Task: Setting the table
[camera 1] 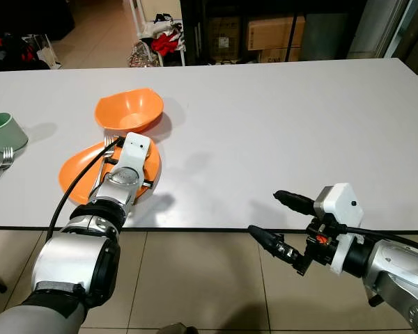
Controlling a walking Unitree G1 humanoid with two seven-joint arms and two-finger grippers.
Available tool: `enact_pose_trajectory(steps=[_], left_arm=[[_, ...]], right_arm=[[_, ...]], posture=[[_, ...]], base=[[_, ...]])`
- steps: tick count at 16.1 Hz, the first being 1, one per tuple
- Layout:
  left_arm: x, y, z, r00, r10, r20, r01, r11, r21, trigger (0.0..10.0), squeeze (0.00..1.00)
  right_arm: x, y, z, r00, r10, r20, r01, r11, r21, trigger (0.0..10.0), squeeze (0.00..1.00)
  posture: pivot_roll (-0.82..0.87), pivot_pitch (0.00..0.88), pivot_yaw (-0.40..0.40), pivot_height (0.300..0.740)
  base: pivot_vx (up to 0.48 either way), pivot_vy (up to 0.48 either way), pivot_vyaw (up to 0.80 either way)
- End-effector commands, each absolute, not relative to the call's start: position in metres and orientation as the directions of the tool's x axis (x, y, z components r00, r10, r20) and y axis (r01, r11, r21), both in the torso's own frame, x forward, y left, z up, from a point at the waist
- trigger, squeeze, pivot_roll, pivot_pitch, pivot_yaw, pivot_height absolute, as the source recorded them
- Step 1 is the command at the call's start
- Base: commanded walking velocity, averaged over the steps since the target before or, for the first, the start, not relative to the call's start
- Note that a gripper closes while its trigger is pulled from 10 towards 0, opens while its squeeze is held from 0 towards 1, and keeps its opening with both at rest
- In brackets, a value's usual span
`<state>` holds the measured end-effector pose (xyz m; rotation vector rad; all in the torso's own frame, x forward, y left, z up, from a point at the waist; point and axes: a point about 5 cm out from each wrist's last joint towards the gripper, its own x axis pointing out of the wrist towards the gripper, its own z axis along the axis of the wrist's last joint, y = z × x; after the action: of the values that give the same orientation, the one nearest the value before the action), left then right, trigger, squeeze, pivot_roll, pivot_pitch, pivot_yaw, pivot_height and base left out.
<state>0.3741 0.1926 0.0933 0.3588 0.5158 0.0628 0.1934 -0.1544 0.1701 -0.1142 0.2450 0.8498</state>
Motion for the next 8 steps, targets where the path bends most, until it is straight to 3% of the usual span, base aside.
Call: enact_pose_trajectory(steps=[1, 4, 5, 8], left_arm=[[0.378, 0.198, 0.101, 0.876, 0.173, -0.451, 0.005, 0.931, 0.366, 10.0, 0.87], [0.378, 0.202, 0.104, 0.882, 0.187, -0.433, -0.019, 0.932, 0.362, 10.0, 0.92], [0.381, 0.202, 0.109, 0.894, 0.184, -0.408, -0.033, 0.936, 0.351, 10.0, 1.0], [0.394, 0.21, 0.143, 0.937, 0.181, -0.298, -0.077, 0.94, 0.331, 10.0, 1.0]], right_arm=[[0.191, -0.155, 0.171, 0.631, 0.729, -0.265, -0.756, 0.654, 0.001, 10.0, 0.0], [0.191, -0.155, 0.172, 0.63, 0.731, -0.263, -0.757, 0.653, 0.0, 10.0, 0.0], [0.191, -0.155, 0.173, 0.631, 0.731, -0.261, -0.757, 0.654, -0.001, 10.0, 0.0], [0.193, -0.156, 0.177, 0.654, 0.72, -0.233, -0.741, 0.671, -0.007, 10.0, 0.0]], posture=[[-0.21, 0.0, 0.1, 0.74], [-0.21, 0.0, 0.098, 0.74], [-0.21, 0.0, 0.098, 0.74], [-0.2, 0.0, 0.107, 0.74]], base=[[0.0, 0.0, 0.0], [0.0, 0.0, 0.0], [0.0, 0.0, 0.0], [0.0, 0.0, 0.0]])
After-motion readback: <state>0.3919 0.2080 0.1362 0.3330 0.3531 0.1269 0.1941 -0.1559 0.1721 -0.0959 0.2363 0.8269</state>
